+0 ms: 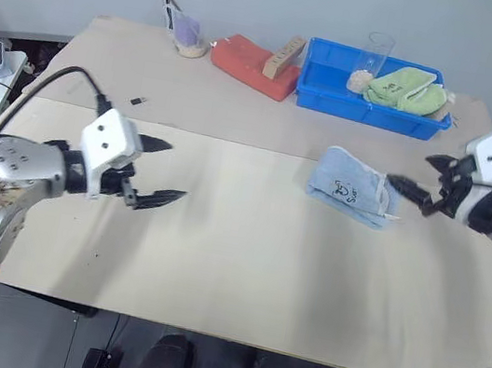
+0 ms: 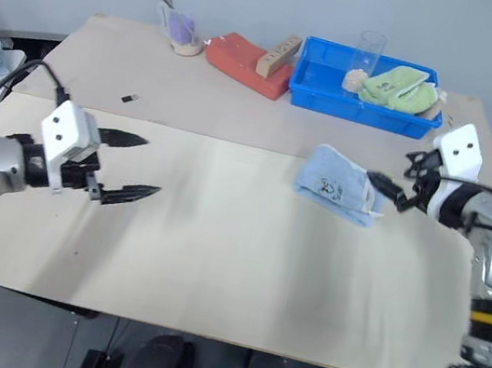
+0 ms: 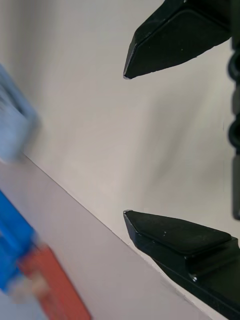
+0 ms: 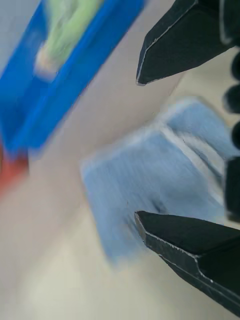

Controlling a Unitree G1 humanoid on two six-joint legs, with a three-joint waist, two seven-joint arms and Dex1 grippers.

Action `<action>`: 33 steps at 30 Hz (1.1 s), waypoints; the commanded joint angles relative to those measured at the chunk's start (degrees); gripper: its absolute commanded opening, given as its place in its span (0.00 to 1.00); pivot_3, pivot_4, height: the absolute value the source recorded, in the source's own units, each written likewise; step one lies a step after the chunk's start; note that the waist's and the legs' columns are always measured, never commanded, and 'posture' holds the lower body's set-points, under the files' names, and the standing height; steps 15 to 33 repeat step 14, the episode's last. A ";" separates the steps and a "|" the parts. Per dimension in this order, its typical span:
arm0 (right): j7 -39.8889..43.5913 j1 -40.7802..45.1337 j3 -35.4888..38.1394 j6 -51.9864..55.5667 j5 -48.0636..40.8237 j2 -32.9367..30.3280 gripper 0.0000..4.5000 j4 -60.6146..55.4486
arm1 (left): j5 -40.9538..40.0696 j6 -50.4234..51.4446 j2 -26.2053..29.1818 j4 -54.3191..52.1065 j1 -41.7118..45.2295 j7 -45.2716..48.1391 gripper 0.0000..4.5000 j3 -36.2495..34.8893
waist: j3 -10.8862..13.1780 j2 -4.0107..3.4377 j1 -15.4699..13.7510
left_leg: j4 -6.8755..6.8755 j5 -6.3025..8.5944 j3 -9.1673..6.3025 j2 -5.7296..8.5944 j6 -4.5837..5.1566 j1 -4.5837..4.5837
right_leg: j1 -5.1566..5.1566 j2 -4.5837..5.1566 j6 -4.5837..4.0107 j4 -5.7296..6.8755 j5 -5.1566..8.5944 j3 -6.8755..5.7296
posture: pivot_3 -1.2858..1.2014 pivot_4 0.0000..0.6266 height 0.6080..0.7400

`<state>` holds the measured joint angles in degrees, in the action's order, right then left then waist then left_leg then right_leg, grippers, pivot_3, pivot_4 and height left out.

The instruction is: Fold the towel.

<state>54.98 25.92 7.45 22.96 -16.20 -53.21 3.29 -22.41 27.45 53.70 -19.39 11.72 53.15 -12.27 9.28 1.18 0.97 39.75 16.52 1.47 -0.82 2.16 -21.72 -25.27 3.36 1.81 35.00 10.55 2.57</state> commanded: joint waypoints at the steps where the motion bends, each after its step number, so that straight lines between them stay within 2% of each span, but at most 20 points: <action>1: 7.19 -3.61 2.46 -1.87 -3.16 -3.76 0.99 -5.49 | 0.03 -2.30 1.07 -1.26 -5.87 0.67 1.00 -8.45 | 0.00 0.00 0.01 | 0.01 0.00 0.02 0.00 0.00 0.04 | 0.01 0.03 0.00 0.02 0.00 0.01 | 0.52 0.24 0.80; 4: 9.40 -7.23 4.04 -0.23 -5.12 -5.22 0.99 -7.49 | -1.36 -3.22 0.67 -0.81 -11.24 2.45 1.00 -13.84 | 0.01 0.01 -0.11 | 0.04 0.00 0.08 -0.03 0.00 0.09 | 0.01 0.05 -0.02 0.03 0.01 0.01 | 0.52 0.24 0.80; 7: 9.21 -8.22 4.08 -1.46 -4.65 -4.89 0.99 -6.55 | -2.15 -2.42 0.25 -0.84 -12.85 2.28 1.00 -15.56 | 0.01 0.01 -0.25 | 0.05 0.00 0.11 -0.03 0.00 0.20 | 0.09 0.05 -0.01 0.03 0.04 0.01 | 0.52 0.24 0.80; 14: 8.83 -7.59 3.21 -2.19 -4.08 -4.31 0.99 -4.96 | -4.80 -0.40 0.69 -1.07 -12.38 2.89 1.00 -15.32 | 0.01 0.01 -0.35 | 0.06 0.00 0.16 -0.01 -0.01 0.23 | 0.11 0.06 -0.02 0.03 0.05 0.01 | 0.52 0.24 0.80; 33: 8.83 -7.59 3.21 -2.19 -4.08 -4.31 0.99 -4.96 | -4.80 -0.40 0.69 -1.07 -12.38 2.89 1.00 -15.32 | 0.01 0.01 -0.35 | 0.06 0.00 0.16 -0.01 -0.01 0.23 | 0.11 0.06 -0.02 0.03 0.05 0.01 | 0.52 0.24 0.80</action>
